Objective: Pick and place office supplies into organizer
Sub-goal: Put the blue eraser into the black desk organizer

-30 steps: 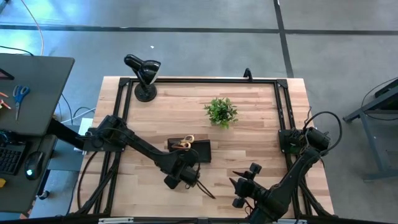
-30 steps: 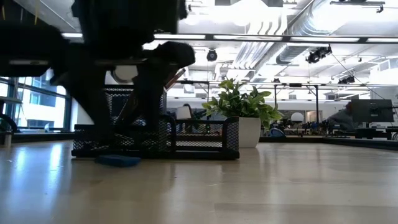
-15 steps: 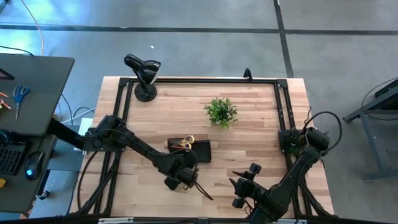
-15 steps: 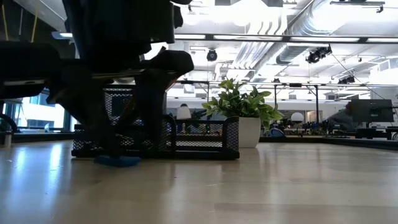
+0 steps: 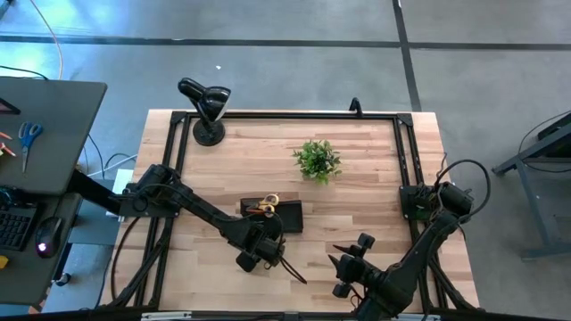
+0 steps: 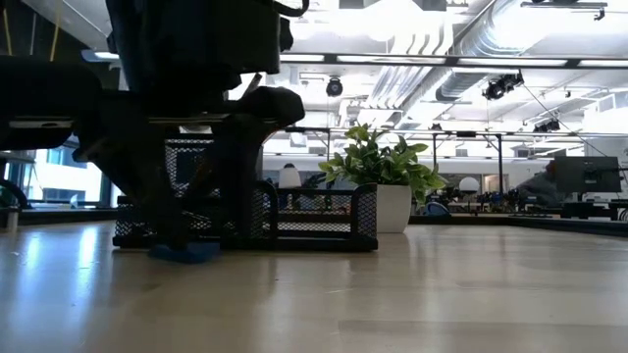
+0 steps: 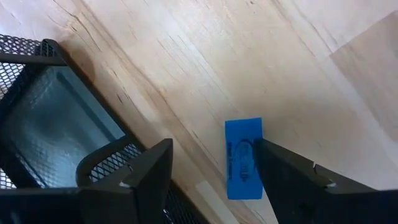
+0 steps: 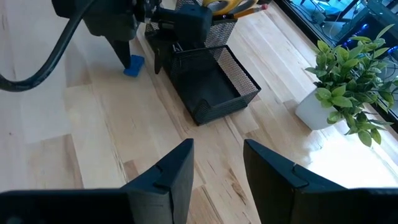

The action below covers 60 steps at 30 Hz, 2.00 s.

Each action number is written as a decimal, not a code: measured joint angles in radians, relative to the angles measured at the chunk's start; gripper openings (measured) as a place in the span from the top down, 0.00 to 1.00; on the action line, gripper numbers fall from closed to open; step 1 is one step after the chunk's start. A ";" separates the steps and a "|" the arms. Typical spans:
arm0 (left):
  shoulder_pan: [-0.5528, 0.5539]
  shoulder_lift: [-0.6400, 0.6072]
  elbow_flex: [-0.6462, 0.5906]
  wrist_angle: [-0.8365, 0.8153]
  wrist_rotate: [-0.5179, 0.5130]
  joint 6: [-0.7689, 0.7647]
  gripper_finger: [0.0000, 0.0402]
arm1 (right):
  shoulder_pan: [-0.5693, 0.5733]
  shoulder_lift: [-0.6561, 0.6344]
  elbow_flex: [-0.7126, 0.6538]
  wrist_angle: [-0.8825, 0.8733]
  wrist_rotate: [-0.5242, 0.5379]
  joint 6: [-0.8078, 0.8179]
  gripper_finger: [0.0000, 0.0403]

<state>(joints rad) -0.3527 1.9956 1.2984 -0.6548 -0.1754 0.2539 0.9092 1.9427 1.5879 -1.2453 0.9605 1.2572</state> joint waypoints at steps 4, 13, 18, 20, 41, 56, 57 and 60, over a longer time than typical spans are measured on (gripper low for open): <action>-0.001 0.004 -0.003 -0.018 0.028 -0.006 0.45 | 0.000 0.000 0.000 0.000 0.000 0.000 0.67; -0.001 0.004 -0.002 -0.021 0.037 -0.016 0.45 | 0.000 0.000 0.000 0.000 0.000 0.000 0.67; -0.001 0.004 -0.002 -0.021 0.037 -0.022 0.45 | 0.000 0.000 0.000 0.000 0.000 0.000 0.67; -0.001 0.004 -0.002 -0.021 0.036 -0.024 0.45 | 0.000 0.000 0.000 0.000 0.000 0.000 0.67; -0.001 -0.029 0.004 -0.026 -0.088 -0.001 0.45 | -0.002 0.000 0.000 0.003 0.004 -0.005 0.67; -0.001 -0.036 -0.067 0.039 -0.061 -0.008 0.45 | -0.003 0.000 0.000 0.000 0.015 -0.008 0.67; -0.001 -0.034 -0.058 0.024 -0.056 -0.008 0.45 | -0.004 0.000 0.000 0.000 0.015 -0.008 0.67; -0.001 -0.030 -0.027 -0.054 -0.048 -0.015 0.45 | -0.006 0.000 0.000 0.000 0.012 -0.008 0.67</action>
<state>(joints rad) -0.3533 1.9656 1.2711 -0.7084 -0.2239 0.2388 0.9031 1.9427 1.5879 -1.2449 0.9725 1.2491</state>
